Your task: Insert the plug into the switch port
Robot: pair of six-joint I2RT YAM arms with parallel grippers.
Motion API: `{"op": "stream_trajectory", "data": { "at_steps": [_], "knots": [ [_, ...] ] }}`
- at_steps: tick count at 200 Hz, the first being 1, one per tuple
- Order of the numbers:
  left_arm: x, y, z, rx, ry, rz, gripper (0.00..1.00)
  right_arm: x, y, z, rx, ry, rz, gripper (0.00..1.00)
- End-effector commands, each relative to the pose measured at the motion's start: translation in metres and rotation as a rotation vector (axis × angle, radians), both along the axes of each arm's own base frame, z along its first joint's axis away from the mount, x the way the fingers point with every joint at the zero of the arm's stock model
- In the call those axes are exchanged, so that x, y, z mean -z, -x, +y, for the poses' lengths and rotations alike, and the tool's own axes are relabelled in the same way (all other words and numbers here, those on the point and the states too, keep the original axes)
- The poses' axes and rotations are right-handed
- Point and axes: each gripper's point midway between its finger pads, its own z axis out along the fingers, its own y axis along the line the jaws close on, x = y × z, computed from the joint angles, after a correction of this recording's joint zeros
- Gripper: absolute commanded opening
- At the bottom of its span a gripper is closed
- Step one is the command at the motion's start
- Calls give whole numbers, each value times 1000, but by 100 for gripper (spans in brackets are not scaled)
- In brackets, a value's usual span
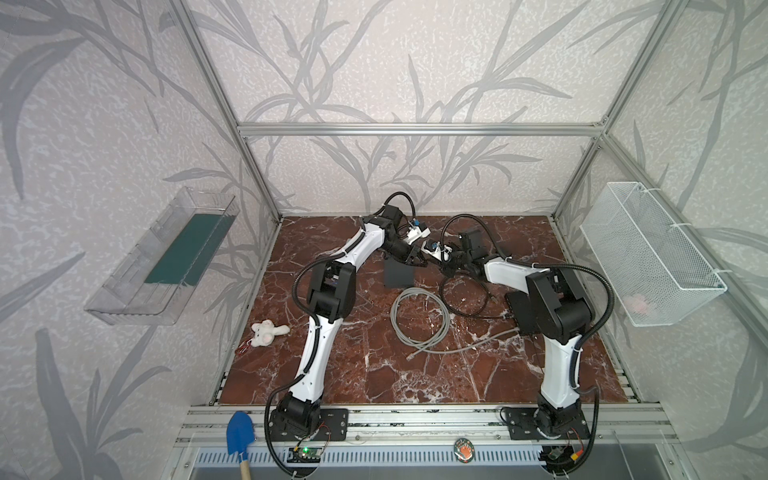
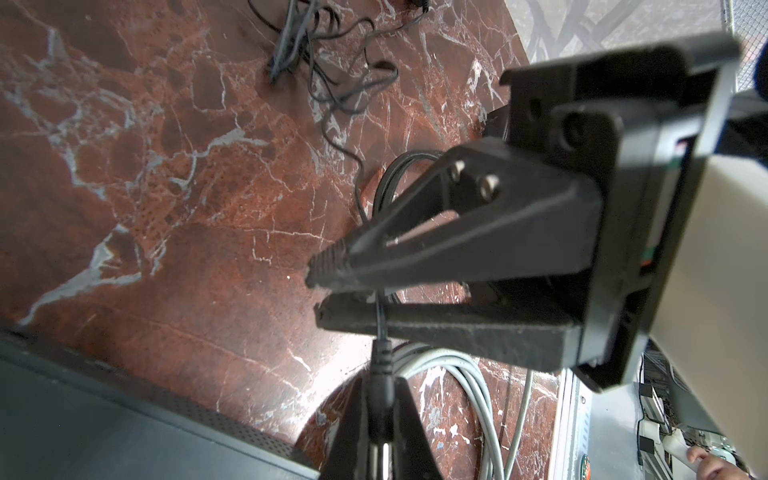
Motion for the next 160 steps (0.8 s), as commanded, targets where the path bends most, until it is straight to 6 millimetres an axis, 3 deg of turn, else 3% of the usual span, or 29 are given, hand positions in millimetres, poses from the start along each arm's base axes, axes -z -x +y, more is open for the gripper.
{"op": "stream_trajectory", "data": {
  "at_steps": [1, 33, 100, 160],
  "knots": [
    [8, 8, 0, 9, -12, 40, 0, -38, 1, 8, -29, -75, -80, 7],
    [5, -2, 8, -53, 2, 64, 25, -24, 2, 1, -13, -47, -51, 4],
    [-8, -5, 15, -143, 113, 49, 34, -7, 2, -4, 4, -8, -5, 4],
    [-38, -7, 13, -176, 234, 21, 37, -3, 1, -4, 0, 13, 21, 4]
  ]
}}
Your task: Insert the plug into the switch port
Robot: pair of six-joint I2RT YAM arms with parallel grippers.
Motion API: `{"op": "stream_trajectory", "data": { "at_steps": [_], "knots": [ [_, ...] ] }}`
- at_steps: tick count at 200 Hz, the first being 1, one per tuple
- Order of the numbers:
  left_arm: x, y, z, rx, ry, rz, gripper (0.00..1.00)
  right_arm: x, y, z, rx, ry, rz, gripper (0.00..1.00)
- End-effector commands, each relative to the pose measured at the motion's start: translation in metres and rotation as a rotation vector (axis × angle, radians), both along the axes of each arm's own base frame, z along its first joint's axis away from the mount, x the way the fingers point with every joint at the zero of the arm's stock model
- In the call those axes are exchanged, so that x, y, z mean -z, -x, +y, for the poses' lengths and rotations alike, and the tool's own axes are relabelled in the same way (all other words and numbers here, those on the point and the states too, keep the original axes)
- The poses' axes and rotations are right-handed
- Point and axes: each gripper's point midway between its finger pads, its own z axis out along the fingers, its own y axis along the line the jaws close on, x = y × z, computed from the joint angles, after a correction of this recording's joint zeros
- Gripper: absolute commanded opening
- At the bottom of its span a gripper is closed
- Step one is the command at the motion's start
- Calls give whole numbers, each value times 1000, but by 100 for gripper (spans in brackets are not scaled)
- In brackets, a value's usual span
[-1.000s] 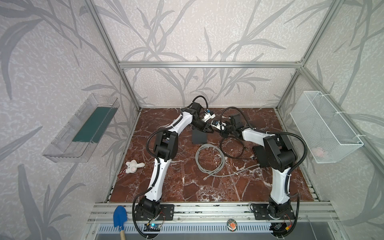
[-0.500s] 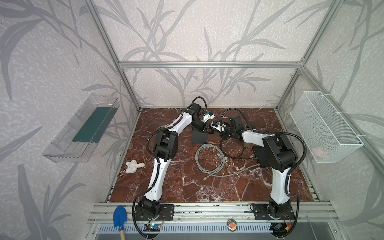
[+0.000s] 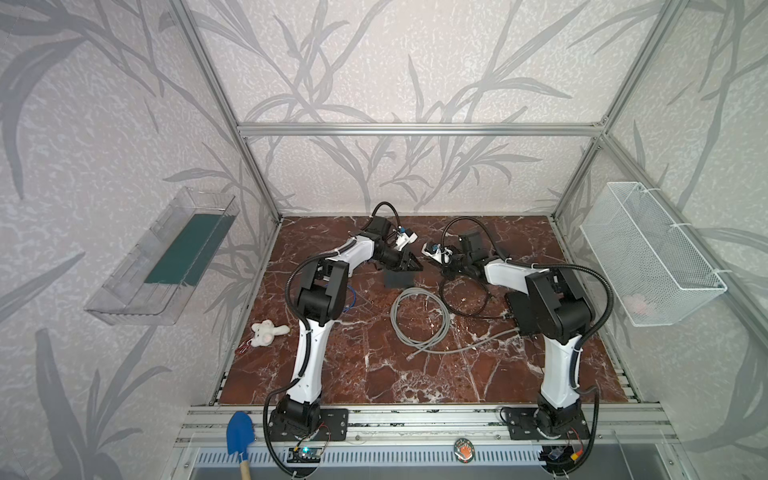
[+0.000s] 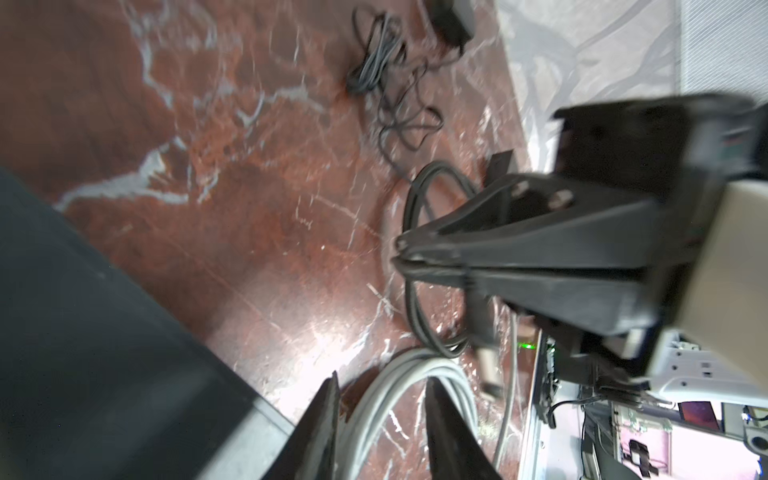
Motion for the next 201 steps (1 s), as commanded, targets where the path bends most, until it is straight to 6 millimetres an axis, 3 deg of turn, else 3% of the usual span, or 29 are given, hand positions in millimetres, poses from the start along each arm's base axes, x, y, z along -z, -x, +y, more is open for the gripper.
{"op": "stream_trajectory", "data": {
  "at_steps": [1, 36, 97, 153, 201],
  "knots": [
    [-52, -5, -8, -1, 108, -107, 37, -13, -4, 1, -3, -2, -10, 4],
    [-55, -14, -11, -35, 152, -122, 38, -14, -5, 1, -4, 2, -13, 4],
    [-41, -23, -12, -69, 116, -109, 33, -13, -3, 0, -5, 5, -12, 4],
    [-23, -19, -14, -55, 25, -93, 32, -14, -6, 2, -2, -7, -10, 4],
    [-25, -27, -14, -86, 23, -110, 22, -12, -5, 2, -12, 3, -7, 4]
  ]
}}
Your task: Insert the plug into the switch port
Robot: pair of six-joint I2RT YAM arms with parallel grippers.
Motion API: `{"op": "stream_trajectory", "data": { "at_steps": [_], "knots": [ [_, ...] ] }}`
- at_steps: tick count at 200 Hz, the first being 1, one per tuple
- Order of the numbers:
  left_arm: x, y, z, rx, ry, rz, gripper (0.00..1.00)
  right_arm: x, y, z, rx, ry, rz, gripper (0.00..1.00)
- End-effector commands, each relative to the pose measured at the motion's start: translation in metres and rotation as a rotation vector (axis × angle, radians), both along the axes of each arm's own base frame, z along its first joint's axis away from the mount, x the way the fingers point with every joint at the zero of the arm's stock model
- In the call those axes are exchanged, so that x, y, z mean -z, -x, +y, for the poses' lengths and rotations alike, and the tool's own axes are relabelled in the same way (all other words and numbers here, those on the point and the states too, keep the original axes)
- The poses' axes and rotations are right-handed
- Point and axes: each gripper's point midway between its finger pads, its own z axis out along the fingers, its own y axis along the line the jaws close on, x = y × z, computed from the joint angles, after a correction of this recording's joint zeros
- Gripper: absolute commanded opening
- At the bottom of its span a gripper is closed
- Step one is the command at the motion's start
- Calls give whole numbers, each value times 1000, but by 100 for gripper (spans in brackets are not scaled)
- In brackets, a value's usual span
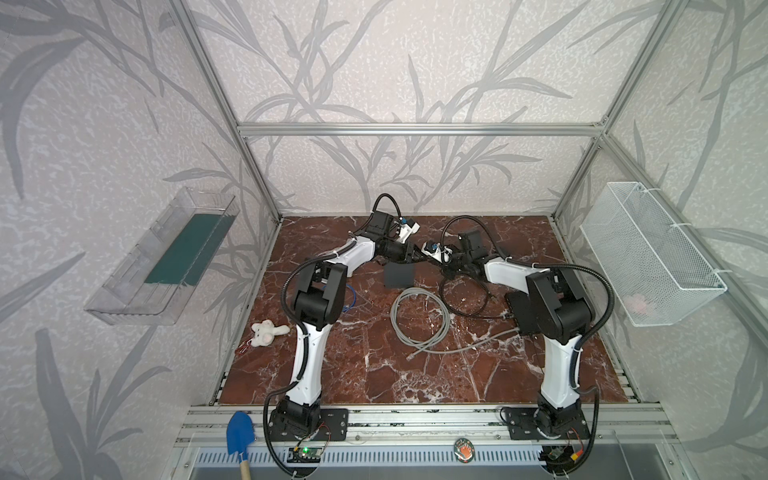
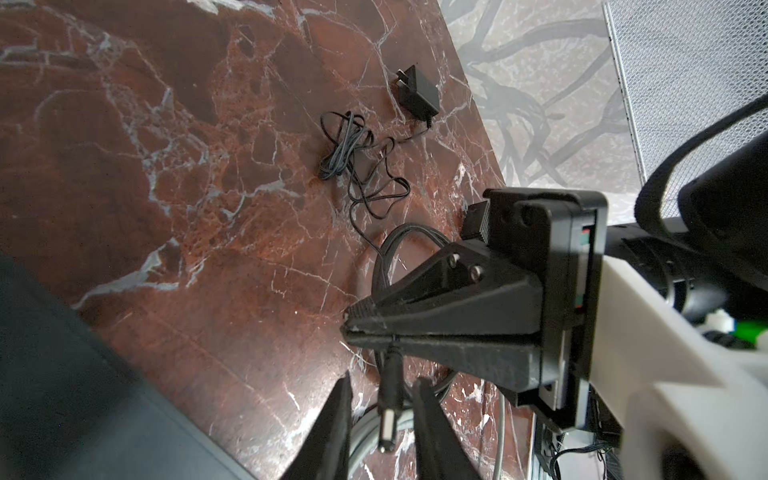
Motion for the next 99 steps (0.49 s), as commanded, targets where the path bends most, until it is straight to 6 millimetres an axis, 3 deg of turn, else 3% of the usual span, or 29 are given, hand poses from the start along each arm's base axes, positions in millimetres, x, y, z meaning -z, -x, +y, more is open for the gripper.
{"op": "stream_trajectory", "data": {
  "at_steps": [1, 42, 77, 99],
  "knots": [
    [-1, -9, -3, -14, -12, -26, 21, -9, -4, 2, -9, -6, -13, 4],
    [1, -12, -2, -21, -18, -25, 11, -9, -5, -3, 6, -1, -6, 7],
    [5, -7, 0, -5, -32, -13, 9, -41, 0, -5, -21, -97, -11, 32],
    [4, -5, 1, 3, -38, -14, 9, -55, 10, -1, -67, -141, -11, 38]
  ]
}}
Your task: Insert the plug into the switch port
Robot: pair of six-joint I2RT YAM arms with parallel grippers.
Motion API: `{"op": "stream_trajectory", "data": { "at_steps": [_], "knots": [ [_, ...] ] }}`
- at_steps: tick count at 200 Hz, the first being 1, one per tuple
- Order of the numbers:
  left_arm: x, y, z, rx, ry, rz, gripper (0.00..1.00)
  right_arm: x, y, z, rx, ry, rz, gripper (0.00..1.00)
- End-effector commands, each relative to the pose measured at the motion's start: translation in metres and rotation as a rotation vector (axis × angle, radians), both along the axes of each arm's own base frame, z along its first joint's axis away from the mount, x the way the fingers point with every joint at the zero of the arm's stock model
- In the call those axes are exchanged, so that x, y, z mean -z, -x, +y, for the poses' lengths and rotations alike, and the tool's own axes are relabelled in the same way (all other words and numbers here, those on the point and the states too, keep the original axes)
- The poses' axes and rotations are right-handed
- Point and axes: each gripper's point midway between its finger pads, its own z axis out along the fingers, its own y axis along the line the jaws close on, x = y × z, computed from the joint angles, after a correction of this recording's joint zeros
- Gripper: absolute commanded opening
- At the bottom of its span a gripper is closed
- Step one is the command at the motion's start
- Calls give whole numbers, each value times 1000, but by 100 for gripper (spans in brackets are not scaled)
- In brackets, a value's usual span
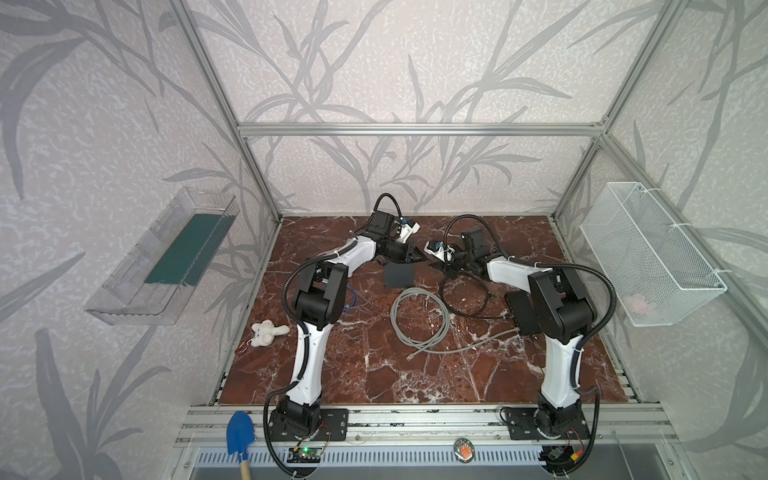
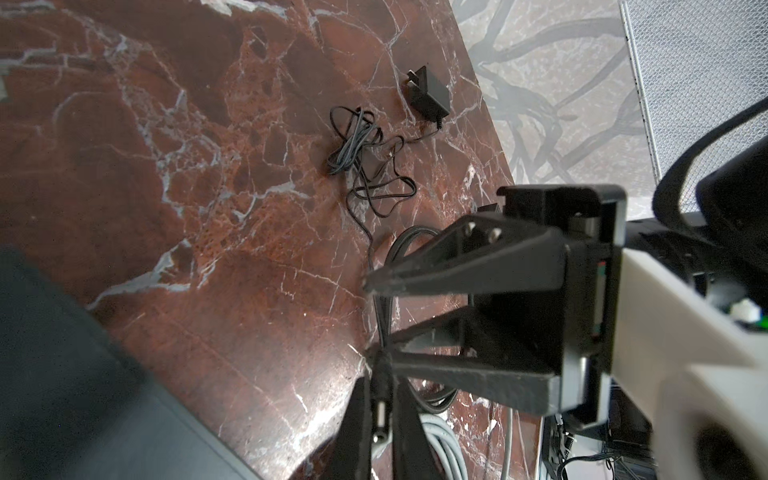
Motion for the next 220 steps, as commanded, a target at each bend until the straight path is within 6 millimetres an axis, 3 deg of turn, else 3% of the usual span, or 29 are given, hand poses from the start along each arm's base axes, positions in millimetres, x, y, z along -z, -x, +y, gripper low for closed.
{"op": "stream_trajectory", "data": {
  "at_steps": [1, 50, 172, 220],
  "knots": [
    [-1, -4, 1, 11, -14, -16, 9, -47, 11, 7, -64, -95, -40, 38],
    [-5, -3, 0, 16, -9, -16, 9, -41, 20, 15, -120, -115, -8, 34],
    [-12, 0, -2, 32, 7, -10, 7, -17, 6, 19, -104, -76, -10, 28],
    [-10, 1, -2, 39, 9, 1, 7, -19, 1, 21, -84, -70, -33, 26]
  ]
}}
